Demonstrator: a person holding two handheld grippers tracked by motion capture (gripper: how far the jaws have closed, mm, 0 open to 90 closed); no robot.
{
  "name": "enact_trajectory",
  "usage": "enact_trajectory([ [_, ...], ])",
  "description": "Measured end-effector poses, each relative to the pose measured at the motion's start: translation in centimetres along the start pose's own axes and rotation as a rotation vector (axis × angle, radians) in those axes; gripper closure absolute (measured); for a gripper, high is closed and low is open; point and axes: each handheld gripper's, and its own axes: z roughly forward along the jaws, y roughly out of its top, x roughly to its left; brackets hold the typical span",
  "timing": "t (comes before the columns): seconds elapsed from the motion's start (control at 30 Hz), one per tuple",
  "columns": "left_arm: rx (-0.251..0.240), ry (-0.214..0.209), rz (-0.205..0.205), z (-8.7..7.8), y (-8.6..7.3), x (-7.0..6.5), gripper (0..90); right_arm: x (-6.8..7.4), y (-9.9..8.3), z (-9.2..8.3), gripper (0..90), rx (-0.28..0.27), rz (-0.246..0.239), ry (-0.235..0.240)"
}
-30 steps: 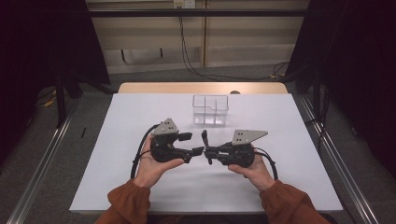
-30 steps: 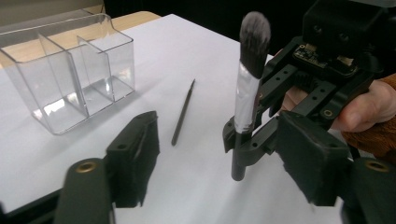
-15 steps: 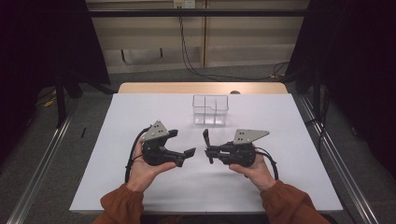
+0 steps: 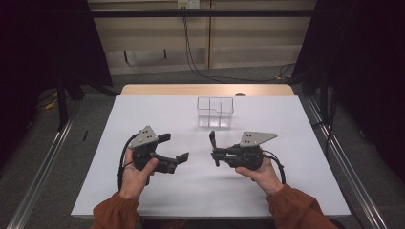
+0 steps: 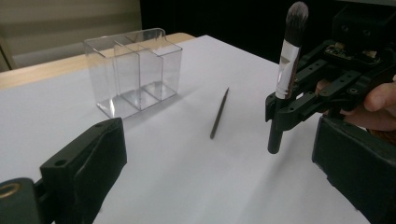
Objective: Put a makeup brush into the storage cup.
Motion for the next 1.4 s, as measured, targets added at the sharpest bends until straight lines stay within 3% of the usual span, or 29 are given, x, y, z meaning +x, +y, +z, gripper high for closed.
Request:
enact_trajectory([
  [0.1, -0.001, 0.044, 0.007, -0.4, -0.2, 0.1, 3.1, -0.1, 0.0, 0.0, 80.0, 0.000, 0.004, -0.004],
  [0.23, -0.013, 0.072, 0.008, -0.9, -0.7, 0.3, 3.0, -0.1, 0.0, -0.1, 80.0, 0.003, 0.004, -0.011],
  [0.53, -0.068, 0.098, -0.027, -2.4, -1.8, 1.0, 3.4, -0.4, 0.0, -0.4, 80.0, -0.004, 0.013, -0.030],
  [0.63, -0.109, 0.125, 0.007, -2.7, -2.5, 1.1, 4.9, -0.5, 0.0, -0.5, 80.0, -0.004, 0.015, -0.038],
  [0.87, -0.128, 0.161, -0.045, -3.9, -3.2, 1.6, 4.4, -0.9, 0.1, -0.8, 80.0, -0.009, 0.022, -0.055],
  [0.93, -0.151, 0.200, -0.046, -4.6, -3.4, 1.7, 3.9, -1.0, 0.1, -0.9, 80.0, -0.011, 0.024, -0.059],
  [1.03, -0.168, 0.204, -0.050, -5.3, -3.8, 1.8, 3.1, -1.2, 0.2, -1.1, 80.0, -0.014, 0.025, -0.070],
  [1.4, -0.145, 0.249, -0.067, -6.5, -5.7, 2.7, 3.1, -2.6, 0.8, -1.5, 80.0, -0.038, 0.035, -0.116],
])
